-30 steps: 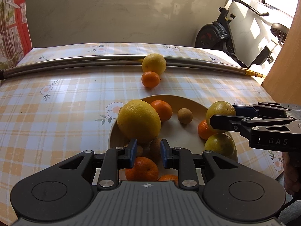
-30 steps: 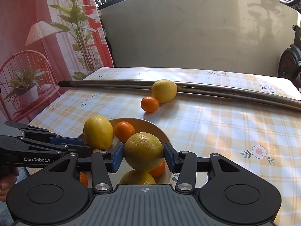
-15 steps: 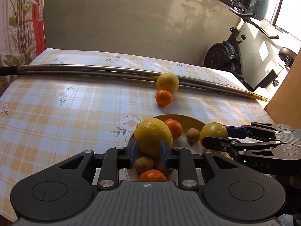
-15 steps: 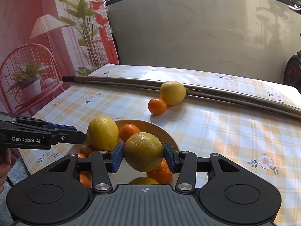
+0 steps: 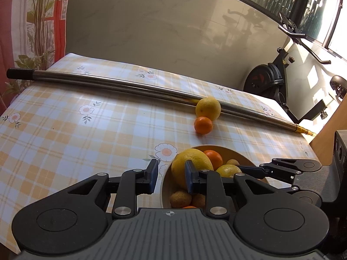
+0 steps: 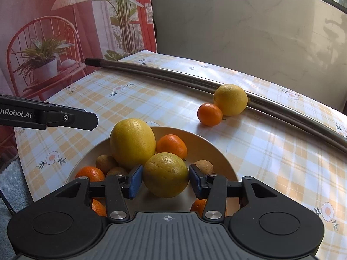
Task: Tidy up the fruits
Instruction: 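Lower the kiwi and grapefruit into the white plate and open both tools, then grasp an orange mandarin beside the yellow lemon with the right tool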
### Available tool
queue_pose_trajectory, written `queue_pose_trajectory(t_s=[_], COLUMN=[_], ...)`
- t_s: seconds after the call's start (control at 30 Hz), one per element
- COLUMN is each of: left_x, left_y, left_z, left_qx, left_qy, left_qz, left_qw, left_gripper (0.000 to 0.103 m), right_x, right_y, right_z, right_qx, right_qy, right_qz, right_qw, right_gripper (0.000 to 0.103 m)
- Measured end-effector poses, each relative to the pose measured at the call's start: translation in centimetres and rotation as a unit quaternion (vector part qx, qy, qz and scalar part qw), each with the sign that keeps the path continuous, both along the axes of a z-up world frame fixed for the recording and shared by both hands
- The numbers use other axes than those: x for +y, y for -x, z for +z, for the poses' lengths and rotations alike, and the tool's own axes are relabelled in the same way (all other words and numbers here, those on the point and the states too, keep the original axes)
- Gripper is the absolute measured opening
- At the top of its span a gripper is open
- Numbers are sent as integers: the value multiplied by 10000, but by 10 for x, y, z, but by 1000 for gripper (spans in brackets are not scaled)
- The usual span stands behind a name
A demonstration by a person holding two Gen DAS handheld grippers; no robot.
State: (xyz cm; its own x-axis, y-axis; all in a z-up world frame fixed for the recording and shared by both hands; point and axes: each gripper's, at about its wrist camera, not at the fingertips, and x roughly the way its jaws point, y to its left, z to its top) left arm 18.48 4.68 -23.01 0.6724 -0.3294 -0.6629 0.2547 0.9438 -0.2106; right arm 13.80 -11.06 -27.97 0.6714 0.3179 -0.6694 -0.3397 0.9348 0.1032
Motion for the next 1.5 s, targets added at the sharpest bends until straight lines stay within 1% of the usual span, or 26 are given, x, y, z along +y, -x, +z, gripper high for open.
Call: queue_pose_trajectory(t_s=[0.27,0.67,1.1,1.3,1.5], left_x=[0,-3,-5,-2,8], left_y=[2,4,8,5,-7], left_z=[-1,0,5,16,29], left_qx=[9,11,-73,-242,-407], left_qy=[0,-80,-109,-108,-127], left_qz=[-15,0,-37,-24,83], left_qw=[10000,10000,9999,9996,9991], left_gripper=[28,28,28,28,28], right_x=[-3,-7,-44,-60,-60], right_y=[-8,-1,19,10,-4], right_z=[-2,2,19,25,31], right_qx=[-48,-172,-421,-395,-421], right_qy=[-86,-121,-653,-832,-857], right_qz=[35,-196,-790,-1022,-969], right_qw=[9999,9996,9938,9905,9907], right_gripper=[43,44,44,44,44])
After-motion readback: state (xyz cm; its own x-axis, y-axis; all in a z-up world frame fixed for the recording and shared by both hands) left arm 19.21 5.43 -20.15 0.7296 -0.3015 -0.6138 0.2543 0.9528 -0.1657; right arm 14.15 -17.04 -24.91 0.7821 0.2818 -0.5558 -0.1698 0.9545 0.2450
